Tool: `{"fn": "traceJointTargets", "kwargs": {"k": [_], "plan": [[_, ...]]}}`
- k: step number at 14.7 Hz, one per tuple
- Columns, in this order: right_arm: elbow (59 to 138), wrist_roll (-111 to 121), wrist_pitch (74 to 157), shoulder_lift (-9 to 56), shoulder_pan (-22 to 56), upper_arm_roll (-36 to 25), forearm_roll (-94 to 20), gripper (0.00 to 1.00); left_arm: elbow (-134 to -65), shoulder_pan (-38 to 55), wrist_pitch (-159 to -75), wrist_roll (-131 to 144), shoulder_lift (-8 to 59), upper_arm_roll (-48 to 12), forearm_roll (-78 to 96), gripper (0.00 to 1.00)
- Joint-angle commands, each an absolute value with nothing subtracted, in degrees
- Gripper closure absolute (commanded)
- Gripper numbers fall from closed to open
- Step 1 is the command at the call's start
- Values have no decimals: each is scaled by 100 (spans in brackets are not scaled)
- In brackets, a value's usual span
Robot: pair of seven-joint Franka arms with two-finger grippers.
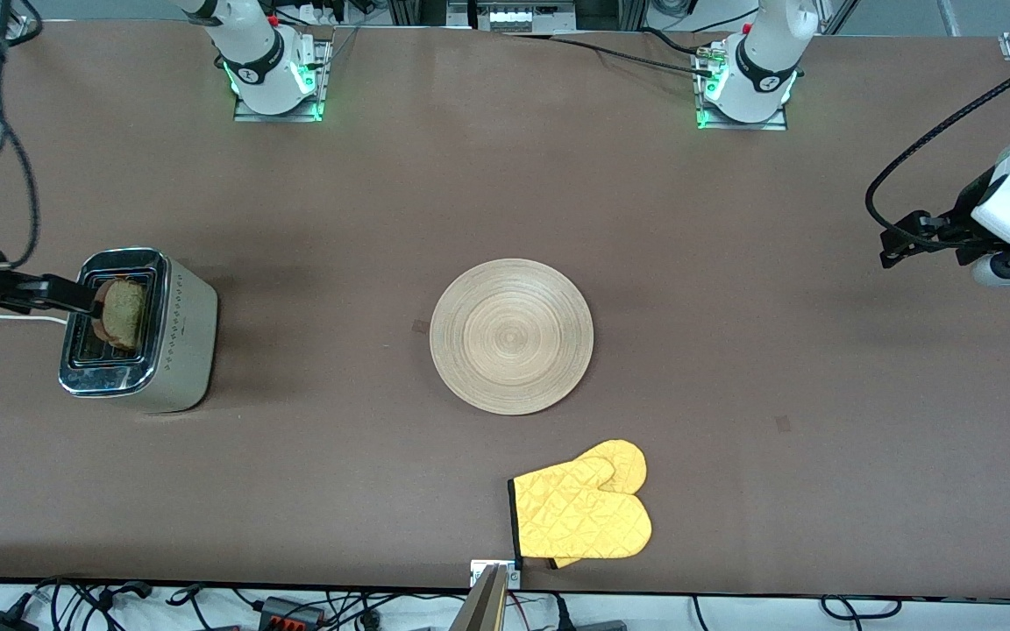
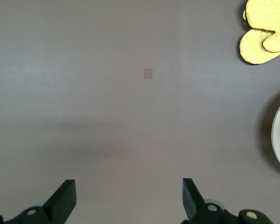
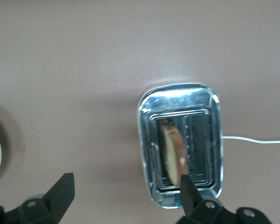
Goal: Move plate and put bread in toaster
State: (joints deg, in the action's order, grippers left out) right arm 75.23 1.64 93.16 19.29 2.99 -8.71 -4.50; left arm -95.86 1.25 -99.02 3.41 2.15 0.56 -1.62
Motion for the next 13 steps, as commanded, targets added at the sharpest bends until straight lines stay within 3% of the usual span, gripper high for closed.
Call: {"fn": "traceJointTargets", "kwargs": {"k": [1, 5, 8, 11, 13], "plan": [[7629, 229, 9404, 1732, -202, -299, -176, 0, -9598, 79, -9958, 369, 193, 9, -272, 0], [7900, 237, 9378, 1513, -185, -290, 9, 0, -9589, 79, -9967, 369, 202, 9, -272, 0], [8698, 378, 9658, 977, -185, -272, 105, 0, -9589, 79, -9984, 369, 202, 9, -272, 0], [10024, 369, 10377, 178, -184, -272, 105, 0, -9589, 79, -9993, 369, 211, 9, -272, 0], [10152, 282, 10232, 35, -185, -272, 105, 0, -9589, 79, -9993, 369, 202, 9, -272, 0]]}}
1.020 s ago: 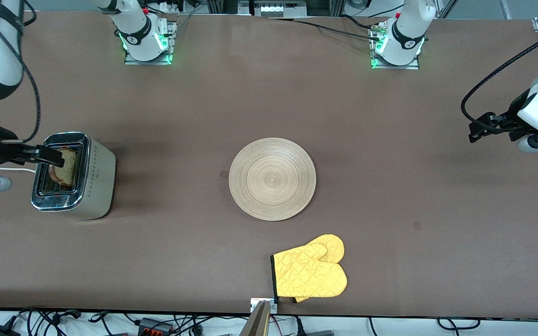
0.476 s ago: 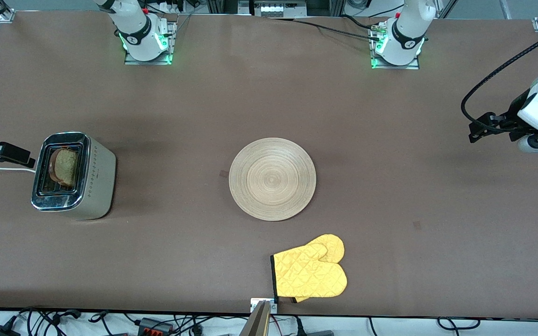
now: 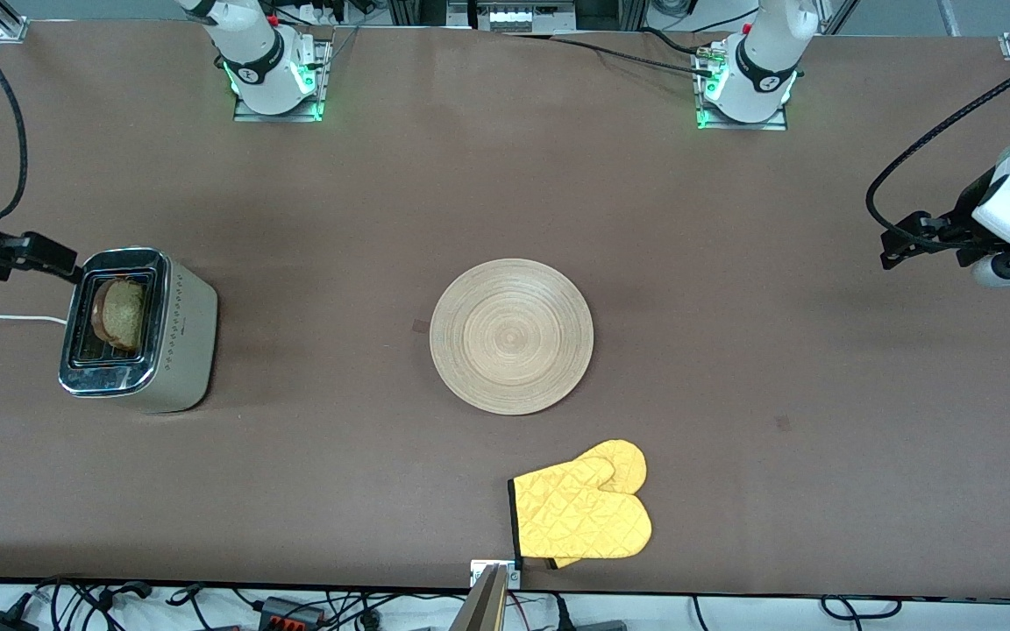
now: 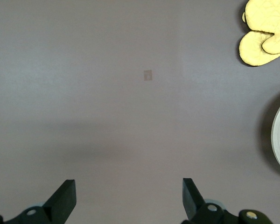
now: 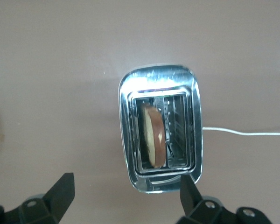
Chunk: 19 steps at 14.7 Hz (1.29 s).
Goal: Move plate and put bread in toaster
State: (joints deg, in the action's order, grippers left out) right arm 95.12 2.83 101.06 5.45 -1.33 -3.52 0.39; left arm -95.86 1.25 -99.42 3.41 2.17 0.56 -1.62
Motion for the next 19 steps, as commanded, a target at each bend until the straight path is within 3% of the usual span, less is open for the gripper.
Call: {"fn": "traceJointTargets", "kwargs": {"k": [1, 19], "plan": [[10038, 281, 10065, 35, -185, -264, 105, 0, -9589, 88, -9984, 369, 211, 9, -272, 0], [9835, 220, 9527, -105, -185, -264, 79, 0, -9589, 88, -9993, 369, 211, 9, -281, 0]]}}
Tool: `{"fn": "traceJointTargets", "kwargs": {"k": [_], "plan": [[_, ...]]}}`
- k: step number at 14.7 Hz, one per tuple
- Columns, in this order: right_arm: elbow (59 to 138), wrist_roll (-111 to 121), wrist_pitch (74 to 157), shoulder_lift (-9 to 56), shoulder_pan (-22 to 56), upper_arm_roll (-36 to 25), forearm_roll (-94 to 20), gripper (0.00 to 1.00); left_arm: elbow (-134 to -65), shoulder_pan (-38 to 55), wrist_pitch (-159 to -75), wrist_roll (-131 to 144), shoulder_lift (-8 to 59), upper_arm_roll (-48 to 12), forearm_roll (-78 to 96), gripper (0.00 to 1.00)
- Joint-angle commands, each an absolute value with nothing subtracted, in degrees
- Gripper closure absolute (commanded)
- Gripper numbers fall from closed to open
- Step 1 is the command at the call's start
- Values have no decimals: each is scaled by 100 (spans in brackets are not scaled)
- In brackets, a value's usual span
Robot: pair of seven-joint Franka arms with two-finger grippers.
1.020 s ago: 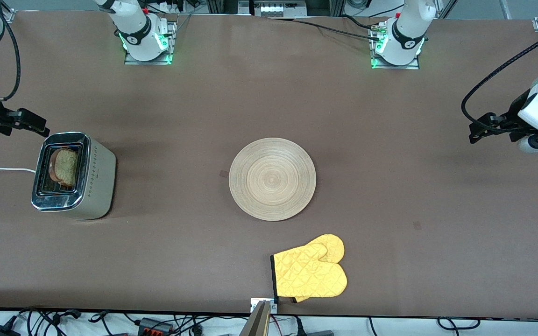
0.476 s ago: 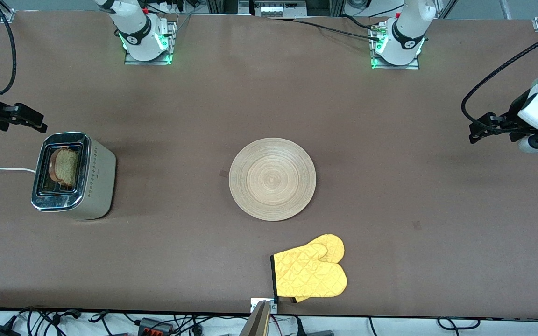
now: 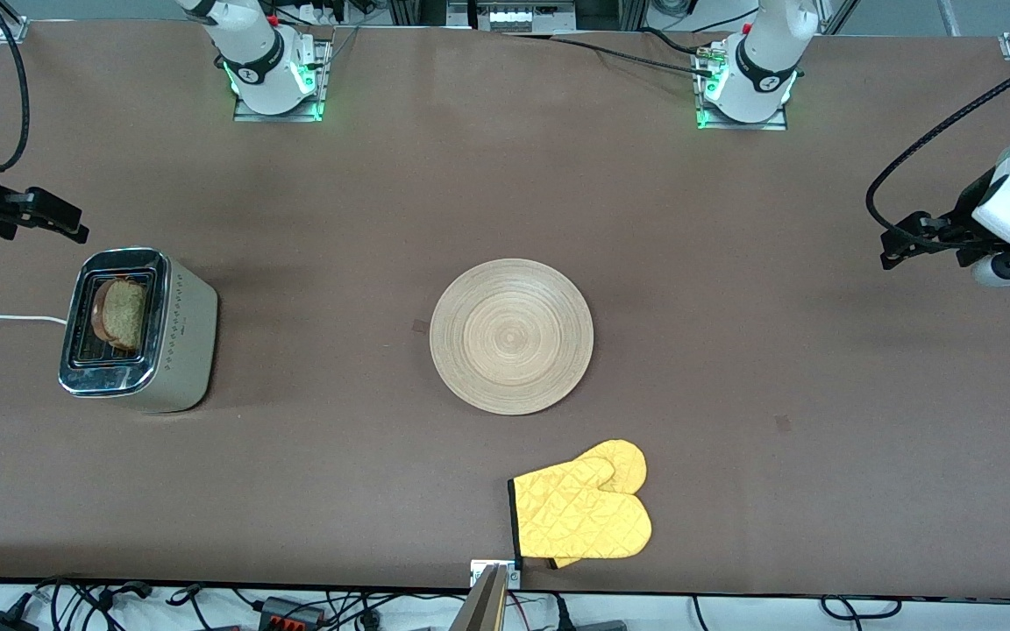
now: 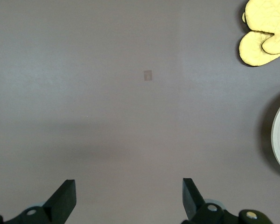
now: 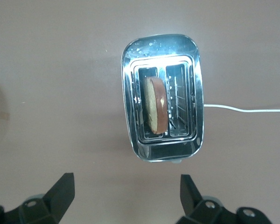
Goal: Move plate and put bread in toaster
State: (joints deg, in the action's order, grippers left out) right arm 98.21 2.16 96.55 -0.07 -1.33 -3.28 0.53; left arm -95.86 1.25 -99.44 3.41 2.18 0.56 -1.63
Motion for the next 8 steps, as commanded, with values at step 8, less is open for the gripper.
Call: {"fn": "traceJointTargets", "kwargs": {"k": [8], "plan": [[9861, 229, 9589, -105, -185, -255, 88, 0, -9589, 88, -9984, 360, 211, 9, -281, 0]]}}
